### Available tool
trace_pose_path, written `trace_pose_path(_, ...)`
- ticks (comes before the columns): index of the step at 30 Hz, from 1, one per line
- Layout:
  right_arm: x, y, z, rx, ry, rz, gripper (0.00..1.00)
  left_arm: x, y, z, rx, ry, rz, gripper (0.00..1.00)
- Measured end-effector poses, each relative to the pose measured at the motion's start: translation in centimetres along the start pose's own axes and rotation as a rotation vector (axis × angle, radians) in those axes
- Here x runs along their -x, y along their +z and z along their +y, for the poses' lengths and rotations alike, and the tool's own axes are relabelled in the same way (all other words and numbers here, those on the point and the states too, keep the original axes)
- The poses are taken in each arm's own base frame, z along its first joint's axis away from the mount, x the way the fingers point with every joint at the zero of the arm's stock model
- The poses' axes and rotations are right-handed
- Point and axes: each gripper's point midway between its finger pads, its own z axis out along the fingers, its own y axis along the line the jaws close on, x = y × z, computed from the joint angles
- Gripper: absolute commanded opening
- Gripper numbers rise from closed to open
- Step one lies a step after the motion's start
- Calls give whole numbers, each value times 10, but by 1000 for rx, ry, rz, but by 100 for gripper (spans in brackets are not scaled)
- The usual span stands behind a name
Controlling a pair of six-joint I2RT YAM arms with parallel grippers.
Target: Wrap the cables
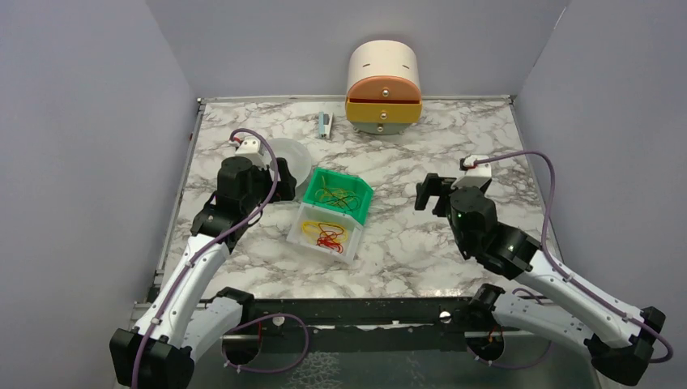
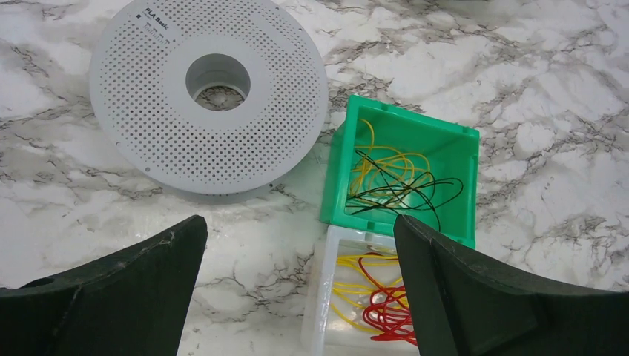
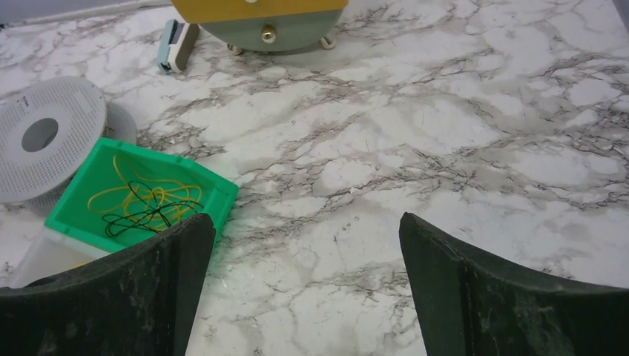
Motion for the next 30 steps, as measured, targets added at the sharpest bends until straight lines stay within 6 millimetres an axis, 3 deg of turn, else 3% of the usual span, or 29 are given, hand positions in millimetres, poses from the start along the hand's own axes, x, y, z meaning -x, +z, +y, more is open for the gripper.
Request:
trace_pose_path(5,-7,9,7,0,-12,13,100,0,0,-3,-19,-1,2,99)
trace_pose_path(13,-35,25,28,53,-97,101,100,4,-5,-6,-34,0,-14,99)
trace_pose_path(30,-54,21,101,475,-250,132,100,10,-12,-9,-37,0,-47,99)
